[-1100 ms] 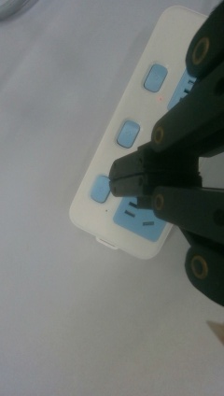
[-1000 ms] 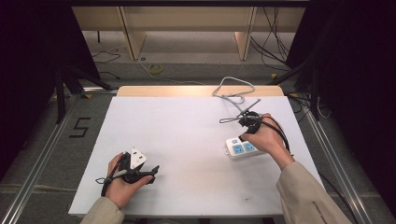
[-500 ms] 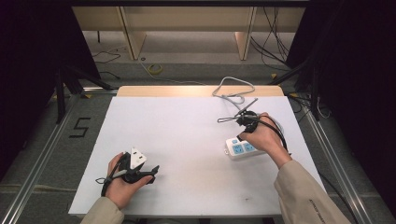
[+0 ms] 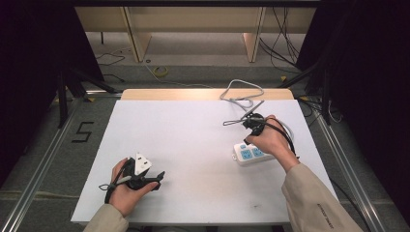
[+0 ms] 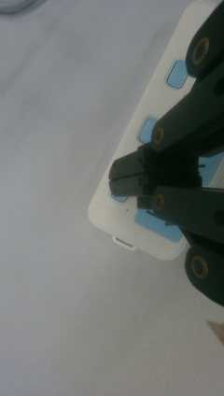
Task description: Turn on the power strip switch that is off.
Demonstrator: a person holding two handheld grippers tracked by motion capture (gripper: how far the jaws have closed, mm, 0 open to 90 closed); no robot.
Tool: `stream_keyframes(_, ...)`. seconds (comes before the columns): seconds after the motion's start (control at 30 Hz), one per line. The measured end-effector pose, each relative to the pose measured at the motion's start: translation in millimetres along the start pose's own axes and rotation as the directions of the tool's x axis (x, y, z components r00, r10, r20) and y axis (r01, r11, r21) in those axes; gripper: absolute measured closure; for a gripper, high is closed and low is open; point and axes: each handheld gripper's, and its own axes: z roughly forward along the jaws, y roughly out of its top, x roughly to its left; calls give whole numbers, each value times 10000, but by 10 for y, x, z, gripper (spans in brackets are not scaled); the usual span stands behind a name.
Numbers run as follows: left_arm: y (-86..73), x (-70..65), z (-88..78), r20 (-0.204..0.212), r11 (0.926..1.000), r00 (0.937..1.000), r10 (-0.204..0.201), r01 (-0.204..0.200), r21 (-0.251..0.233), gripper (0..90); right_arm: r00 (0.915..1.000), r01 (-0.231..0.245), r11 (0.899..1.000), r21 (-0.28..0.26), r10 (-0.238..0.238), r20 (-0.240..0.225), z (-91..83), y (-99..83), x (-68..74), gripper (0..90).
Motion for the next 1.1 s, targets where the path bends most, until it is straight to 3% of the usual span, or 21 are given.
stream_keyframes(1.1,3,-1,2,12,10000,10000,26,-26,-22,218,10000,26,9996,288,-25,-24,179,97,35,900)
